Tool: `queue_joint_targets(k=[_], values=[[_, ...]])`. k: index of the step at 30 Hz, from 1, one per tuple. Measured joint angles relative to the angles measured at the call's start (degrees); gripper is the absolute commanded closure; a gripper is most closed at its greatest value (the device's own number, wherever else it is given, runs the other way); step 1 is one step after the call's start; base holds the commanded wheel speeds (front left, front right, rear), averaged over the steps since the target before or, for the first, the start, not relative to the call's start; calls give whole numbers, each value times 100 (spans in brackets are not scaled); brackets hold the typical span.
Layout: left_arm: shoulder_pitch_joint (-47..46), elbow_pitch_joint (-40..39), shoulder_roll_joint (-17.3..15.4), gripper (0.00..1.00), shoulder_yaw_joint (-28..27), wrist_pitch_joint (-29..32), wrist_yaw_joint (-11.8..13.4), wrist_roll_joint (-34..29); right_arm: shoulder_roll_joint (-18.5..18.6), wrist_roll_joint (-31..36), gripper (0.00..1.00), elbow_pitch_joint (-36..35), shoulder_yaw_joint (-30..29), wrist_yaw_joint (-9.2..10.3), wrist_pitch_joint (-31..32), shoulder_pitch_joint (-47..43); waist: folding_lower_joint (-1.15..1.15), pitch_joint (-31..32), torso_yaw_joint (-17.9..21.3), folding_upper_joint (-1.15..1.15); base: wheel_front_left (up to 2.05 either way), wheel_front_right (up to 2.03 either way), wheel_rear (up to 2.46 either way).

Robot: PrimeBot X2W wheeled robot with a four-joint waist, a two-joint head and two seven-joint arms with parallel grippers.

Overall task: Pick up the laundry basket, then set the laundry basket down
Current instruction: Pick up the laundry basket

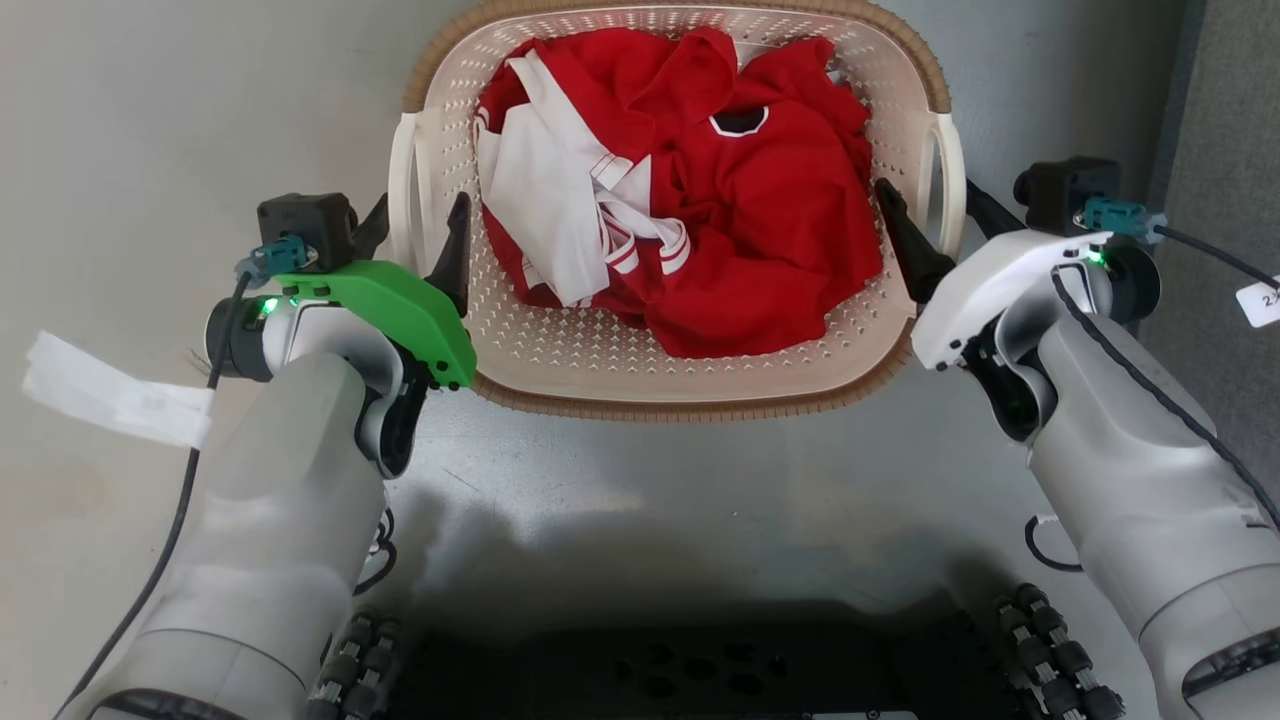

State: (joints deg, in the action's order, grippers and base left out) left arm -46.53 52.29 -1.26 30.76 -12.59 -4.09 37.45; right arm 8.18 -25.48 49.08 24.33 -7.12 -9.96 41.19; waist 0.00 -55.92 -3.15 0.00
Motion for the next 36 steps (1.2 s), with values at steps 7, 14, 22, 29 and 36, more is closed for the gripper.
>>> queue_joint_targets(k=[7, 14, 22, 29, 36], values=[[-132, 224, 1, 100, 121, 2, -53, 203, -18, -153, 94, 104, 207, -1, -94, 185, 0, -25, 11, 0, 0, 0, 0], [-188, 409, 73, 100, 233, -8, -116, 448, -74, -291, 100, 259, 347, 19, -181, 338, 0, 23, 31, 0, 0, 0, 0], [-187, 745, 102, 100, 364, -8, -145, 602, -144, -553, 100, 499, 567, 19, -264, 337, 0, 337, 87, 0, 0, 0, 0], [-159, 1045, 110, 100, 489, 76, -193, 795, -242, -823, 100, 726, 732, 19, -263, 298, 0, 752, 144, 0, 0, 0, 0], [-108, 1232, 131, 100, 643, 312, -202, 846, -296, -1101, 100, 976, 824, 18, -85, 284, 0, 1251, 210, 0, 0, 0, 0]])
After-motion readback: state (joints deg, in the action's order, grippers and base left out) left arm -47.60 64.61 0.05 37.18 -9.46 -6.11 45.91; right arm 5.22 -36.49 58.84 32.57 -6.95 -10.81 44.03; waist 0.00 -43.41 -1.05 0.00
